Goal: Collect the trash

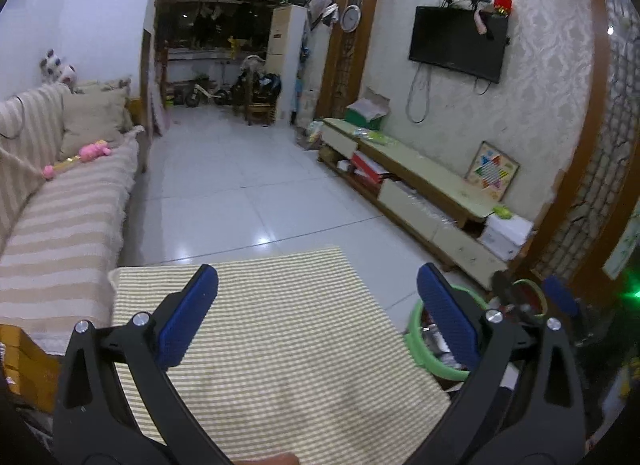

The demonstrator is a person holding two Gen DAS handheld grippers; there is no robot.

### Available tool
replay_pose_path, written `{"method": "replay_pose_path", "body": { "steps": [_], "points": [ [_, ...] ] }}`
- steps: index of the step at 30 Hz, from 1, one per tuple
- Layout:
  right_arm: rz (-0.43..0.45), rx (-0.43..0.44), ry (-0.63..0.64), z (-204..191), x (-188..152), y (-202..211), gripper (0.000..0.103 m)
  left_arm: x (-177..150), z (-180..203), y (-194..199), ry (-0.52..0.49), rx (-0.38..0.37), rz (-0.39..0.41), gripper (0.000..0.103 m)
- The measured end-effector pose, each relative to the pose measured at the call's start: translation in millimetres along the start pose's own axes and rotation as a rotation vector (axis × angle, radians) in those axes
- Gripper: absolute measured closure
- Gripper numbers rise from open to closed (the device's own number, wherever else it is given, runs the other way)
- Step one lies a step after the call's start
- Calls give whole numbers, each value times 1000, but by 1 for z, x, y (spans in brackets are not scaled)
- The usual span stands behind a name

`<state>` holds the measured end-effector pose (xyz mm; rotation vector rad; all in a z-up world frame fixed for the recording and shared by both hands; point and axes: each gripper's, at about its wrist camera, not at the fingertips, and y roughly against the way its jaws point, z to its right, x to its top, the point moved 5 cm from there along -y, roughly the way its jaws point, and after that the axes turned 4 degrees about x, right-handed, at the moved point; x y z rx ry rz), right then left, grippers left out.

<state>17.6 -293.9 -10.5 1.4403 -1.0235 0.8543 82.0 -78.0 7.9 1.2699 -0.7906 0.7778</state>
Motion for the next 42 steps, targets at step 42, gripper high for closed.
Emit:
{"method": "replay_pose_path", "body": {
  "steps": [42],
  "points": [
    [-82, 36, -2, 7, -19, -10, 7, -12, 2, -4, 16, 14, -45, 5]
  ]
}}
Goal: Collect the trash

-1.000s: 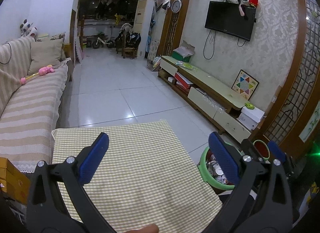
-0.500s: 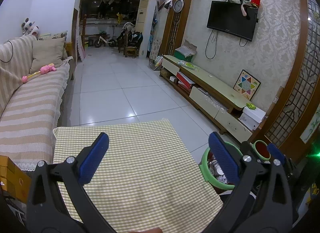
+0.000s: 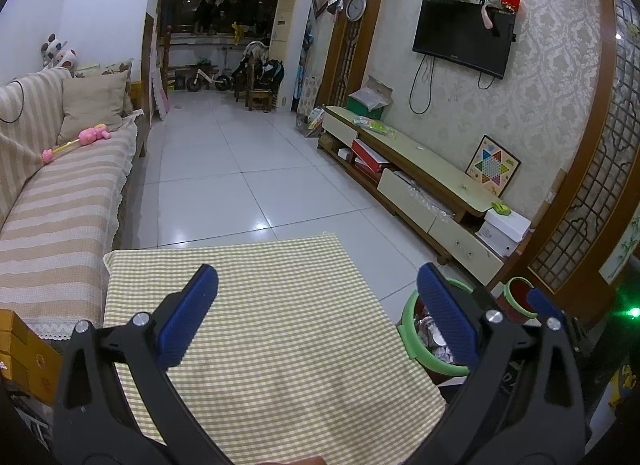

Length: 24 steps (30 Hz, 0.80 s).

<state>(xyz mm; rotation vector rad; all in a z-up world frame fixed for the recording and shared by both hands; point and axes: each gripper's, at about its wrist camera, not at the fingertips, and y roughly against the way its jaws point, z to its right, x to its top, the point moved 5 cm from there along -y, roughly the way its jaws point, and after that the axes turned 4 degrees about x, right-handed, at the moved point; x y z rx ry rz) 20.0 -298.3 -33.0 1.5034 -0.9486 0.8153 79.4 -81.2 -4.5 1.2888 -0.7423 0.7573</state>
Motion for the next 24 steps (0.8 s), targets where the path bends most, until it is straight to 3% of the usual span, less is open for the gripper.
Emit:
{"method": "replay_pose_path", "body": {
  "steps": [19, 24],
  "points": [
    [-57, 3, 6, -4, -10, -13, 7, -9, 3, -5, -17, -6, -7, 5],
    [-162, 20, 46, -10, -42, -49, 7, -28, -14, -25, 38, 13, -106, 5]
  ]
}}
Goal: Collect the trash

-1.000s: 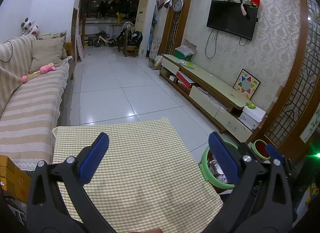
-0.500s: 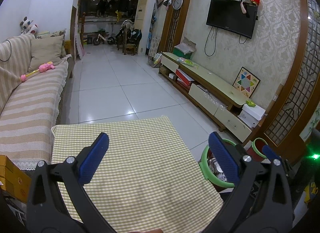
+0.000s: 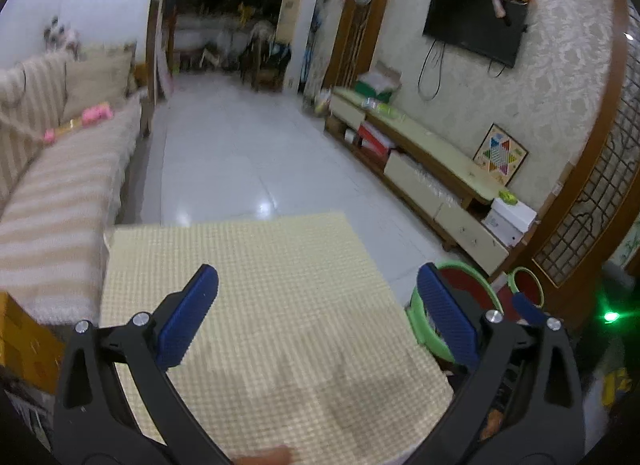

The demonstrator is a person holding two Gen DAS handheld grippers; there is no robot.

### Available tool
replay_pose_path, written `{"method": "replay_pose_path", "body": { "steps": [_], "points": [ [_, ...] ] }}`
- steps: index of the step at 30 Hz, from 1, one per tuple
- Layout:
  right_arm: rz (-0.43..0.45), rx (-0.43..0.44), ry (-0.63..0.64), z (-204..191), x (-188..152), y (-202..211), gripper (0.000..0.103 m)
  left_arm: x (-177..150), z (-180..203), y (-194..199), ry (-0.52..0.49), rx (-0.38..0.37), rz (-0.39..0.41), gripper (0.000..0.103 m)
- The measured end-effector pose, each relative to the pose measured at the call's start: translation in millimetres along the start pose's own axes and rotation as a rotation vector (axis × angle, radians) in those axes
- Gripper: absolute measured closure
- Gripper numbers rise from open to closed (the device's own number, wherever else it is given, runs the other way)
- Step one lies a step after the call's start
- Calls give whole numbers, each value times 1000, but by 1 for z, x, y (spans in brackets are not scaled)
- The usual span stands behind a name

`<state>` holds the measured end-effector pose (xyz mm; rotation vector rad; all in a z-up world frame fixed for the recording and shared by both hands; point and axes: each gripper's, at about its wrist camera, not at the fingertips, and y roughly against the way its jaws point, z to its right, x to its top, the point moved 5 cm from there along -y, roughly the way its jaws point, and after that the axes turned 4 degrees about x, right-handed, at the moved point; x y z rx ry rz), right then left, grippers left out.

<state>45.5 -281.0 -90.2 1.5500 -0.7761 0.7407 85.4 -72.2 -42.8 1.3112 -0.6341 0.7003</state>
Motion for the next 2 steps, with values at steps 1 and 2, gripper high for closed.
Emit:
{"method": "replay_pose_path", "body": {
  "steps": [1, 2],
  "points": [
    [-22, 1, 17, -1, -7, -11, 7, -4, -5, -4, 12, 9, -20, 5],
    [-53, 0, 40, -3, -15, -26, 7, -9, -11, -8, 25, 24, -41, 5]
  ]
}}
